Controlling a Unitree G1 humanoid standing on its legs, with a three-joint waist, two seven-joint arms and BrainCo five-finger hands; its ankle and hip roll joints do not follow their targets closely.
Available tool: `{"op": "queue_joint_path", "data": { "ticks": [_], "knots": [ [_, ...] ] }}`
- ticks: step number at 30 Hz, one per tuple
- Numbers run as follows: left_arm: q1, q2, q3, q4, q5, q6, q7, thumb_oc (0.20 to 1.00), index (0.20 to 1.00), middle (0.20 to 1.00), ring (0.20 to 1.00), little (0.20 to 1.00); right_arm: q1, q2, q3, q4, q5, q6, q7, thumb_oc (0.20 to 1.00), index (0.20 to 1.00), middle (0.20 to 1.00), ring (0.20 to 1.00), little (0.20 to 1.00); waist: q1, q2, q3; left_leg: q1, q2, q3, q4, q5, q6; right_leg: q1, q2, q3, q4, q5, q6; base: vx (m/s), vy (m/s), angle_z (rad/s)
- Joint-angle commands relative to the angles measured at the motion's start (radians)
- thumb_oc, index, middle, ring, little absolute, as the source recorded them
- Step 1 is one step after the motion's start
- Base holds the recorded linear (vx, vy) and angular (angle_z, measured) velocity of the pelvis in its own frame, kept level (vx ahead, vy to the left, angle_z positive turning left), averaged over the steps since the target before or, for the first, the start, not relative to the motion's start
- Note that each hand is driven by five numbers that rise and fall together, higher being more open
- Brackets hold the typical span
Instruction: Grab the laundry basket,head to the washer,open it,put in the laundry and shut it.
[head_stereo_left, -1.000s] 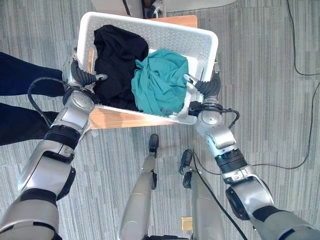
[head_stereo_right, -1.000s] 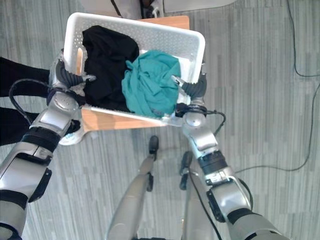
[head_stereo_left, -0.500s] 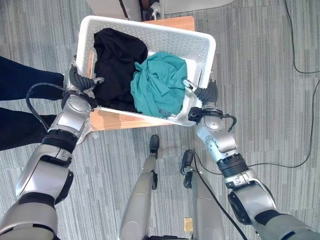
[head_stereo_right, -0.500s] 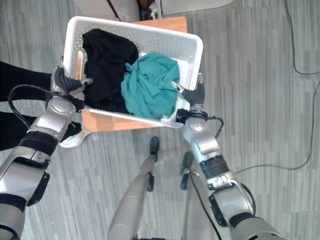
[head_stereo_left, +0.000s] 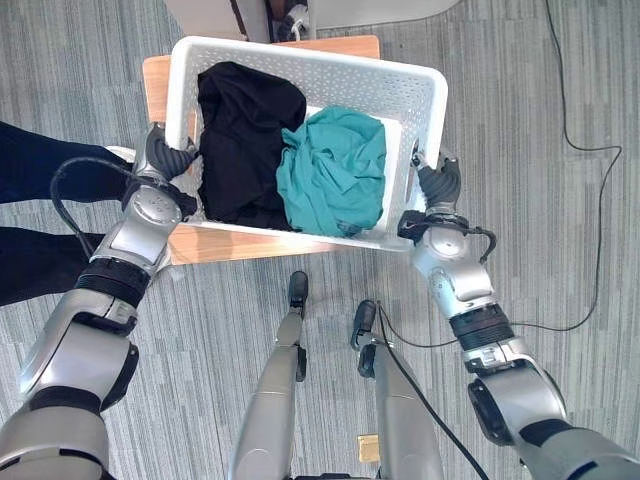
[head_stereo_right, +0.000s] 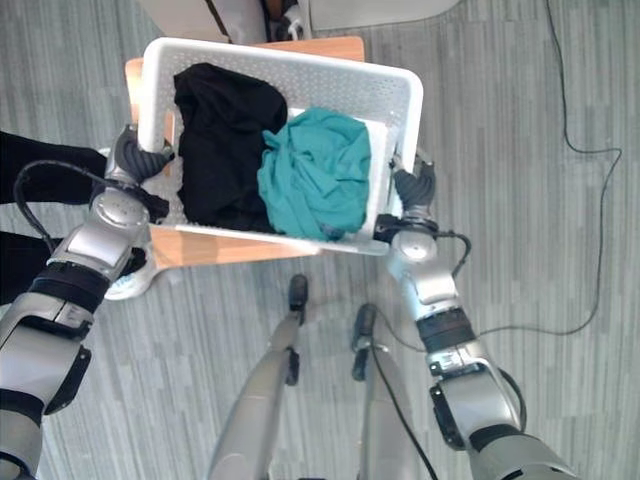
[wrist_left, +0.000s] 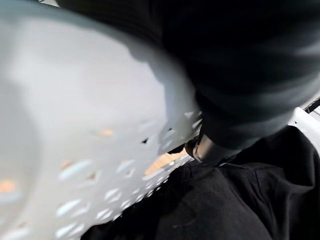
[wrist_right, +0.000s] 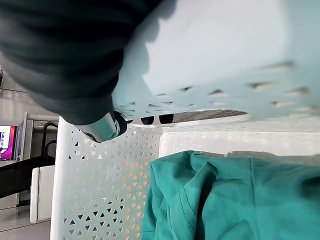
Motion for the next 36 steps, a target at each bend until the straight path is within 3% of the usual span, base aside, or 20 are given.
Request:
{"op": "queue_joint_path", "data": {
  "ticks": [1, 16, 23, 25, 36],
  "knots": [
    [0.031, -0.001, 0.032, -0.004, 0.066, -0.035, -0.002, 0.200, 0.200, 0.200, 0.200, 0.200, 0.091, -0.023, -0.010, -0.011, 0.033, -0.019, 0.051, 0.200, 0.200, 0.200, 0.200, 0.200, -0.032, -0.019, -0.020, -0.008, 0.015, -0.024, 0.200, -0.281, -0.021, 0.232, -0.146, -0.026, -0.438, 0.274, 0.142, 0.00, 0.000, 0.00],
    [0.281, 0.052, 0.127, -0.280, 0.198, -0.089, -0.064, 0.200, 0.200, 0.200, 0.200, 0.200, 0.261, -0.091, -0.105, -0.082, 0.035, -0.035, 0.119, 0.200, 0.200, 0.200, 0.200, 0.200, -0.034, -0.035, -0.078, 0.094, 0.006, -0.025, 0.189, -0.310, -0.011, 0.329, -0.152, -0.032, -0.449, 0.276, 0.153, 0.02, 0.011, -0.01],
    [0.407, 0.067, 0.150, -0.411, 0.171, -0.130, -0.149, 0.200, 0.200, 0.200, 0.200, 0.200, 0.401, -0.156, -0.134, -0.145, 0.025, -0.010, 0.220, 0.200, 0.200, 0.200, 0.200, 0.200, -0.044, -0.035, -0.117, 0.214, 0.002, -0.021, 0.165, -0.326, -0.002, 0.410, -0.159, -0.035, -0.414, 0.262, 0.157, 0.10, 0.043, -0.02],
    [0.492, 0.071, 0.156, -0.489, 0.137, -0.153, -0.233, 0.200, 0.200, 0.200, 0.200, 0.200, 0.503, -0.222, -0.179, -0.185, 0.014, 0.005, 0.295, 0.200, 0.200, 0.200, 0.200, 0.200, -0.055, -0.027, -0.159, 0.313, -0.009, -0.017, 0.118, -0.317, 0.004, 0.475, -0.167, -0.052, -0.393, 0.259, 0.160, 0.18, 0.073, -0.08],
    [0.663, 0.098, 0.185, -0.634, 0.051, -0.156, -0.386, 0.200, 0.200, 0.200, 0.200, 0.200, 0.703, -0.350, -0.327, -0.319, 0.052, 0.017, 0.417, 0.200, 0.200, 0.200, 0.200, 0.200, -0.077, -0.011, -0.239, 0.503, -0.023, 0.011, 0.073, -0.341, 0.036, 0.585, -0.180, -0.043, -0.333, 0.279, 0.176, 0.09, 0.044, -0.05]
  ]
}}
